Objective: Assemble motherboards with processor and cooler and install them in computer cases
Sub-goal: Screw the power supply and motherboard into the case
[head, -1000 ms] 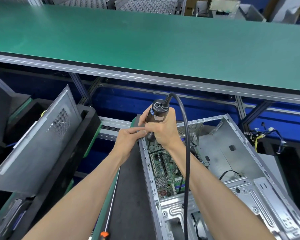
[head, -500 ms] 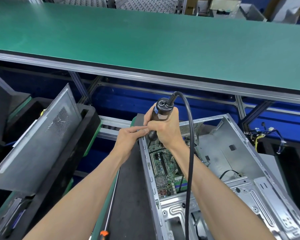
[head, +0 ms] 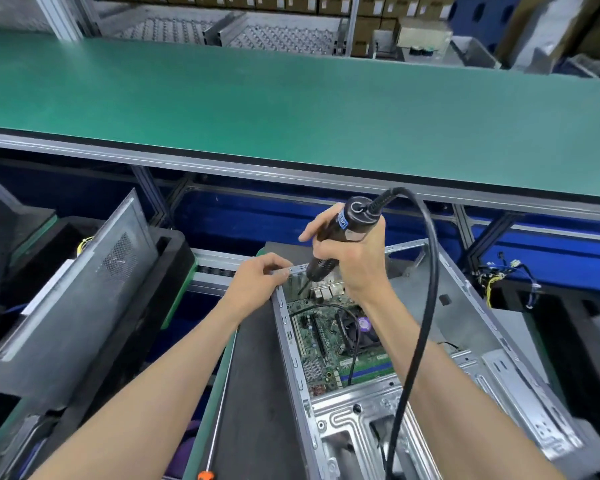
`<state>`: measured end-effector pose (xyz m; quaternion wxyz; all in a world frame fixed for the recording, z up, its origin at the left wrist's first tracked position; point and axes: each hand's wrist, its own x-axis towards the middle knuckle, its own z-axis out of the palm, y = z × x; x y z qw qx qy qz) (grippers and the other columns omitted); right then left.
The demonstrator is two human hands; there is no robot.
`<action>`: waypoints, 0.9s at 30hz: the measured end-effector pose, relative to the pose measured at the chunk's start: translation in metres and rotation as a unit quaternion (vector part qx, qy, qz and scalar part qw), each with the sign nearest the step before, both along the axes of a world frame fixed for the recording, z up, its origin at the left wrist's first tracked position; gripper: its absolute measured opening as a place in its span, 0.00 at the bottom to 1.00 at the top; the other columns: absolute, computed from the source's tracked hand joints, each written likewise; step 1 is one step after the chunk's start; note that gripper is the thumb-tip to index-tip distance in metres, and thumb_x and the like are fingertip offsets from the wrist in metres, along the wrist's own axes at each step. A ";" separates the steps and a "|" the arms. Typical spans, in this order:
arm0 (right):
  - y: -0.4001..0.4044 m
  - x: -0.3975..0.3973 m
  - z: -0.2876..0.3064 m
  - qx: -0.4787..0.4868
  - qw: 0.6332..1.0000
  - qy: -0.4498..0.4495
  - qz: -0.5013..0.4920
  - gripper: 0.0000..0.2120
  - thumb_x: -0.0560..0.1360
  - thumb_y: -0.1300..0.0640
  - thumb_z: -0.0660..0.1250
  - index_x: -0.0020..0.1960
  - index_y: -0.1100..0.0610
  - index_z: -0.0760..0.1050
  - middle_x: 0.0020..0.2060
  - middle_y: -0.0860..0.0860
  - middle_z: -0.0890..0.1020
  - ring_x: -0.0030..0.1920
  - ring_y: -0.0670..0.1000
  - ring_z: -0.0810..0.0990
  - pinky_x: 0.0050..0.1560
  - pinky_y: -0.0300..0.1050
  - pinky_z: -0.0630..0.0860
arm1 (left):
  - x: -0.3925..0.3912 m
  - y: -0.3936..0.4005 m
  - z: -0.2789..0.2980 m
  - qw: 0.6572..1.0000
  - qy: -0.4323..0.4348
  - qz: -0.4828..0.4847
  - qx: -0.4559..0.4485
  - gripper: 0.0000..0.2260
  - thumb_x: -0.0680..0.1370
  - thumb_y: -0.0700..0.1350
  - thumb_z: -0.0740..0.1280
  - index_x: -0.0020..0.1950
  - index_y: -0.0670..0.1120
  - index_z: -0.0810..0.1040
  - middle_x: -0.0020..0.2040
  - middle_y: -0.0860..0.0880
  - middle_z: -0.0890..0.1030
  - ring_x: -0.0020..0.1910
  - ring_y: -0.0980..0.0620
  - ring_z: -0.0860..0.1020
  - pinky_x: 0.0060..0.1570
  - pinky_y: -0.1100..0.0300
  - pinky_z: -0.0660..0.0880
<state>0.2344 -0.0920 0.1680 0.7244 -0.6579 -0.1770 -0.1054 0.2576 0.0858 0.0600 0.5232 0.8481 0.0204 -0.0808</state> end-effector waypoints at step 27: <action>-0.065 -0.165 -0.039 -0.743 0.662 -0.054 0.078 0.18 0.65 0.57 0.67 0.55 0.52 0.77 0.41 0.46 0.73 0.40 0.54 0.76 0.33 0.43 0.60 | -0.008 -0.038 0.015 0.878 -0.065 -0.202 0.429 0.34 0.80 0.59 0.63 0.81 0.49 0.54 0.75 0.43 0.67 0.70 0.39 0.69 0.65 0.42 0.66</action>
